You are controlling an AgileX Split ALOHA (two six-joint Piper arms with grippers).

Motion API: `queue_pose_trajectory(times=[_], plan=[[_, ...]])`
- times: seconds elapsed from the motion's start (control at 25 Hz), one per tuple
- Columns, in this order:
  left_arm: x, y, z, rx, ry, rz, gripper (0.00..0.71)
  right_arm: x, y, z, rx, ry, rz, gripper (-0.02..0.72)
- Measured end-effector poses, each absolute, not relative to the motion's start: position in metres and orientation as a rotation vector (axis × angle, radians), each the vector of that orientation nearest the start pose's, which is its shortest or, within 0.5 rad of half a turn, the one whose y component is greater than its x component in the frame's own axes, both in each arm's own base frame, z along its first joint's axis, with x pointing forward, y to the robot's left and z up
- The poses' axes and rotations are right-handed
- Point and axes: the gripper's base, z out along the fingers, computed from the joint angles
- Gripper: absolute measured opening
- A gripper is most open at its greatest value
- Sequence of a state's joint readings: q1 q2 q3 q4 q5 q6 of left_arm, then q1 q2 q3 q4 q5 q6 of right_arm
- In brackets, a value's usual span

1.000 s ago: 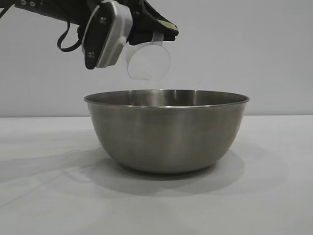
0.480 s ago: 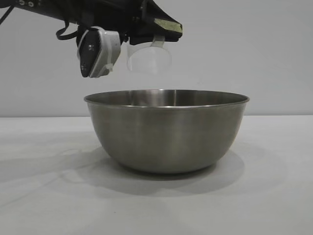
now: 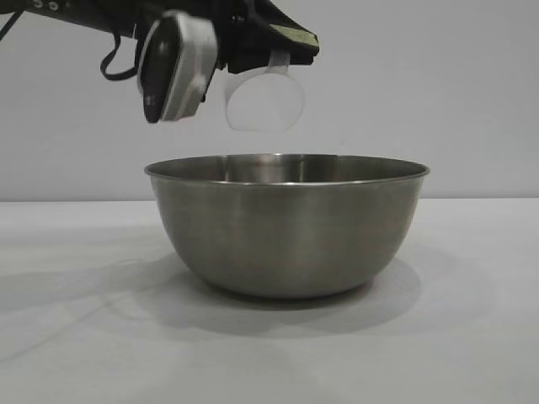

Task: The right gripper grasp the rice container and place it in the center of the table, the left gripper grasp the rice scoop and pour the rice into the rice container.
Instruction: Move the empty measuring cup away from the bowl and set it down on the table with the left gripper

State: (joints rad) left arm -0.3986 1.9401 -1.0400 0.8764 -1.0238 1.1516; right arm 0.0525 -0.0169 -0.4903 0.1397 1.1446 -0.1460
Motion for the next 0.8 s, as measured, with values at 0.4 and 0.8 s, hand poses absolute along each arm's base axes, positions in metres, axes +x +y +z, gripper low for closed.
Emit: queue_pose_trajectory(times=[0.4,0.8], plan=[[0.359,-0.193,0.228,0.935,0.939,-0.121,0.0,-0.011,0.011,0.269,-0.224,2.103,0.113,0.445],[0.36,-0.159,0.201,0.414,1.313,-0.277,0.0,-0.011,0.011,0.269,-0.224,2.103,0.113,0.445]])
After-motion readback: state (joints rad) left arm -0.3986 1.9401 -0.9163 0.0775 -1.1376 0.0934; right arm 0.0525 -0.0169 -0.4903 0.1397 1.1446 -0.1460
